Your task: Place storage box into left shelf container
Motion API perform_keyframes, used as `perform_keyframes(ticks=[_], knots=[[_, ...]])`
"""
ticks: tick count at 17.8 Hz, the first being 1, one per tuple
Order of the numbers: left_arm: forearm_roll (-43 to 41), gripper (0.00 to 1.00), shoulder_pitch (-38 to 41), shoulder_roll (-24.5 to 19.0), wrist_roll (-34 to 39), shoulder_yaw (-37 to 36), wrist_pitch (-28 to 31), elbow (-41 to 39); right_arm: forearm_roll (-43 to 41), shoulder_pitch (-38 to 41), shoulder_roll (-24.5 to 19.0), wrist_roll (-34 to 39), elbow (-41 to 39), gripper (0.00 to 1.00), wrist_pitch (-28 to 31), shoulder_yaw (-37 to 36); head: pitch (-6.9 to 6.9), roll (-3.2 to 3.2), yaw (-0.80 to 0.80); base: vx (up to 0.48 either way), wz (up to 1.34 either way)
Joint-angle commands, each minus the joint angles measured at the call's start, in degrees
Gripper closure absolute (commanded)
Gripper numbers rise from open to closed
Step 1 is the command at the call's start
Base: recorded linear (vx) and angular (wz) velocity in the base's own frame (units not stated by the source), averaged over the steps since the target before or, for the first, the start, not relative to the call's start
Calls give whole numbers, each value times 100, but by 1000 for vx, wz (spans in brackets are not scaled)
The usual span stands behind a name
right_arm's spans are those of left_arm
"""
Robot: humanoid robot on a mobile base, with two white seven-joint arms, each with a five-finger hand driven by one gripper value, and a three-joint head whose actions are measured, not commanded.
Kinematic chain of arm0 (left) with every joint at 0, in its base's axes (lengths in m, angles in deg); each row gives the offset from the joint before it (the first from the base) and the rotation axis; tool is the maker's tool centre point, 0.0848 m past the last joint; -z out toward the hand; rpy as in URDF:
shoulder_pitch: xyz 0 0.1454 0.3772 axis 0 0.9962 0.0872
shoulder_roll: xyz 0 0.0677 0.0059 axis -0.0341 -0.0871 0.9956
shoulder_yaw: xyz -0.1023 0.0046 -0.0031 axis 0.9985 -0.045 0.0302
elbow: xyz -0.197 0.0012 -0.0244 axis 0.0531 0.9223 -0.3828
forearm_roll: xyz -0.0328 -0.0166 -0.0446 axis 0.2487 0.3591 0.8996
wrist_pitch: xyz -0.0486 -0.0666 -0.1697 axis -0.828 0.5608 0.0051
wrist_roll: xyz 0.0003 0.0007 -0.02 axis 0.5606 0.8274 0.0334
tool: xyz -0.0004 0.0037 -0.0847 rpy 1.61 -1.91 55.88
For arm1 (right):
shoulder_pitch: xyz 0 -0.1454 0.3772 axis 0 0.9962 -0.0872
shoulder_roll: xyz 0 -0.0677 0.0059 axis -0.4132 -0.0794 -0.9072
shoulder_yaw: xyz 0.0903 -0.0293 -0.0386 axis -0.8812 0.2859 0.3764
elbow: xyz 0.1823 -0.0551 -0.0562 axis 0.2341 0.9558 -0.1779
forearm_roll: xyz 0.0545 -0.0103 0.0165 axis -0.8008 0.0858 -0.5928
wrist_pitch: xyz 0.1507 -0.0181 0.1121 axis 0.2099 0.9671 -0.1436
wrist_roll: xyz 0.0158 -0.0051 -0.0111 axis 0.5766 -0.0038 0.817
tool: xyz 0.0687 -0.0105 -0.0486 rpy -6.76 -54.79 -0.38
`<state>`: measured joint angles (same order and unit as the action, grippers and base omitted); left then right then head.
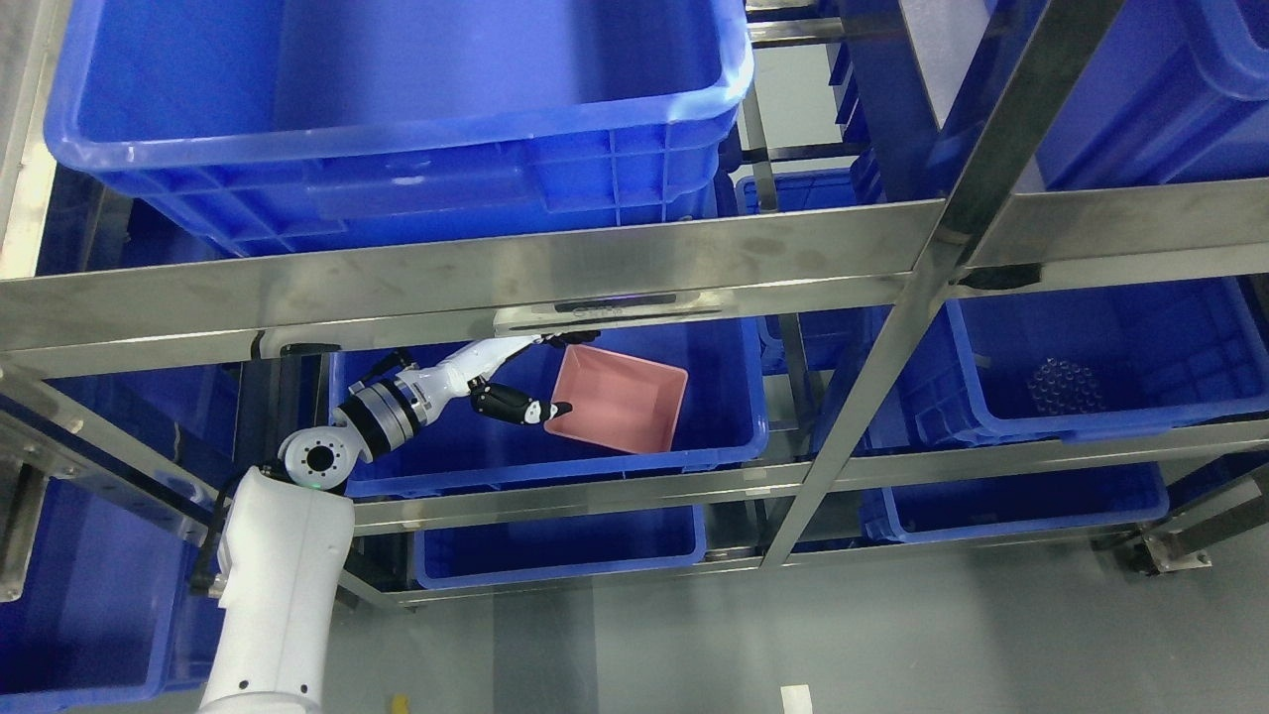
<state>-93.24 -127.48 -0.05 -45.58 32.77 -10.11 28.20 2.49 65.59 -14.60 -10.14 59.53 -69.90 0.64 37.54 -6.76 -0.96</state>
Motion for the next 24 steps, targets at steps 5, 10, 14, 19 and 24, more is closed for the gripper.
perform_keyframes(ticks=[5, 10, 14, 19, 24], knots=[[3465, 1, 1110, 147, 2540, -207, 2076, -2727, 9, 53, 100, 2, -100, 0, -2, -27, 0, 0, 0, 0, 0], [3698, 0, 2491, 147, 3591, -447, 1904, -4506, 9, 53, 100, 2, -100, 0, -2, -27, 0, 0, 0, 0, 0], [3698, 0, 3607, 147, 3617, -647, 911, -4481, 9, 53, 100, 2, -100, 0, -2, -27, 0, 0, 0, 0, 0], [3698, 0, 3811, 147, 4127, -736, 1058, -4481, 9, 53, 100, 2, -100, 0, -2, -27, 0, 0, 0, 0, 0], [3698, 0, 3882, 147, 4110, -789, 1146, -4481, 9, 53, 100, 2, -100, 0, -2, -26, 0, 0, 0, 0, 0]])
